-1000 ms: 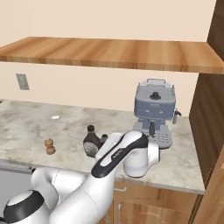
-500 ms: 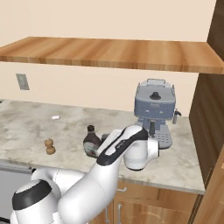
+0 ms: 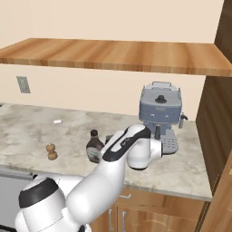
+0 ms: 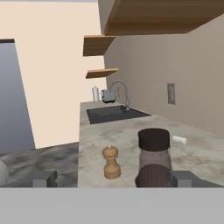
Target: There are various items on the counter. Only move the condiments/shakers into the cabinet.
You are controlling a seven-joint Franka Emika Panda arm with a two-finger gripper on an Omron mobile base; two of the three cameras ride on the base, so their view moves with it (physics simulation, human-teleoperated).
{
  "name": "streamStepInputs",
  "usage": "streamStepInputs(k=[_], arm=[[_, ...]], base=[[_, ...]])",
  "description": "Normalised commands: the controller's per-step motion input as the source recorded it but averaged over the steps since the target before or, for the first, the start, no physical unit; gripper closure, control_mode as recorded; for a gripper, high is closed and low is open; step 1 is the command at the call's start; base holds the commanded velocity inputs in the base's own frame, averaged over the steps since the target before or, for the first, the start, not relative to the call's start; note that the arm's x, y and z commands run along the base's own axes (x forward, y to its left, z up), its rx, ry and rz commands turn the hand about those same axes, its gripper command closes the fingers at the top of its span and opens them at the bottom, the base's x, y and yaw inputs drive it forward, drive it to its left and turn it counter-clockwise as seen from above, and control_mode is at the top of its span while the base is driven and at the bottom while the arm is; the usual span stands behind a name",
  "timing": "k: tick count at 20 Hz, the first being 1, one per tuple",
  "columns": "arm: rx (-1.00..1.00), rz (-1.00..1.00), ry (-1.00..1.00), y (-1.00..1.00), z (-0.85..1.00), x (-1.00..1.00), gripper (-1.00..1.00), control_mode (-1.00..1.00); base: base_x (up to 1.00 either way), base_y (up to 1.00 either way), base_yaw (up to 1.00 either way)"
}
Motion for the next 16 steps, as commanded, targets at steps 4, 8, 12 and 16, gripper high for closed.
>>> streamStepInputs(k=[4, 8, 12, 16], arm=[[-0.06, -0.05, 0.00, 0.27, -0.08, 0.11, -1.00, -1.00], [-0.09, -0.08, 0.01, 0.17, -0.09, 0.08, -1.00, -1.00], [-0.06, -0.11, 0.03, 0.06, -0.02, 0.01, -1.00, -1.00], [-0.02, -0.09, 0.04, 0.08, 0.00, 0.10, -1.00, -1.00]], base=[[0.00, 0.00, 0.00], [0.00, 0.00, 0.00], [0.00, 0.00, 0.00], [0.00, 0.00, 0.00]])
